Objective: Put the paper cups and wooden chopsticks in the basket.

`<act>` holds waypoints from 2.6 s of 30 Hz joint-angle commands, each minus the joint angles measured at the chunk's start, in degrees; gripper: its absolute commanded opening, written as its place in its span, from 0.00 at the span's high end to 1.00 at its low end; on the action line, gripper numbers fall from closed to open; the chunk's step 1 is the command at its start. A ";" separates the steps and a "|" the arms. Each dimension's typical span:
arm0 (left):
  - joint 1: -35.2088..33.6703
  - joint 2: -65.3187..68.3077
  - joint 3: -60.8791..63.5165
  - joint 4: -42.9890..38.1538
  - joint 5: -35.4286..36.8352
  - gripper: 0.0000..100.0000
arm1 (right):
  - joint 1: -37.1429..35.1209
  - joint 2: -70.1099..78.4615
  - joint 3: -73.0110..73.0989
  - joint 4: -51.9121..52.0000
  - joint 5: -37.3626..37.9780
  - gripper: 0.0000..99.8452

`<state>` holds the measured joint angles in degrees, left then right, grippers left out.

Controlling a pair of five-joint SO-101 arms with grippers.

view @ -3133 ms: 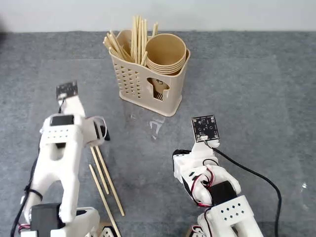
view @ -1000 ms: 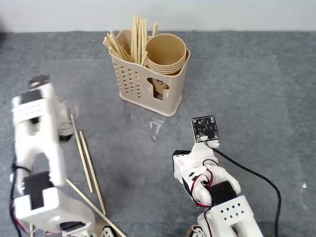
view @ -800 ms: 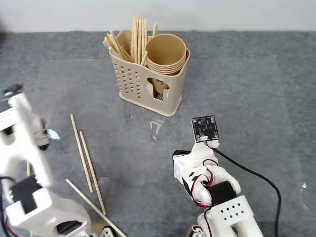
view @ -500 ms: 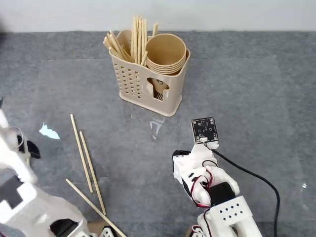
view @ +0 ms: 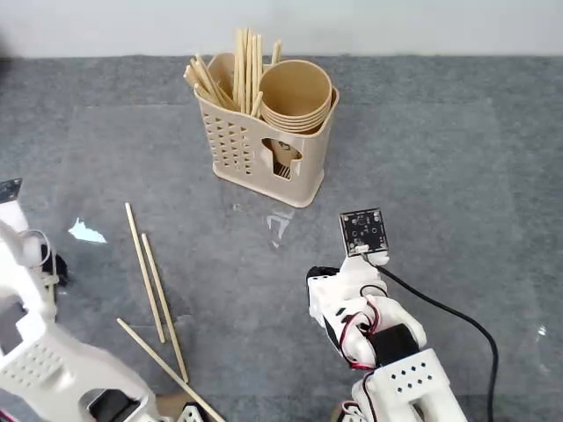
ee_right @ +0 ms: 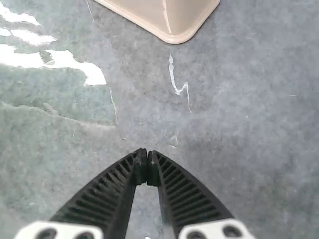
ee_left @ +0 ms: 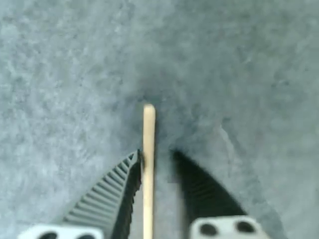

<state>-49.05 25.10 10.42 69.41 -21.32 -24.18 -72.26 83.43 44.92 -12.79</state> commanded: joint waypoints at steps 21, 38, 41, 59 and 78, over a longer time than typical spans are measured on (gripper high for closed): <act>18.02 -30.33 -0.66 14.24 15.82 0.99 | -0.04 -0.75 -0.44 -1.27 0.79 0.99; 37.36 -35.96 -36.26 4.84 43.34 0.99 | -0.04 -0.75 -0.44 -1.27 0.79 0.99; 39.56 -35.96 -38.02 -3.52 47.82 0.99 | -0.04 -0.75 -0.44 -1.27 0.79 0.99; 47.82 -26.20 -35.03 -33.58 59.96 0.99 | -0.04 -0.75 -0.35 -1.27 0.88 0.99; 47.03 -28.66 -35.03 -14.68 51.34 0.83 | -0.04 -0.75 -0.35 -1.27 0.88 0.99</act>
<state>-1.41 1.36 -24.31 51.47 30.73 -24.18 -72.26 83.43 44.92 -12.62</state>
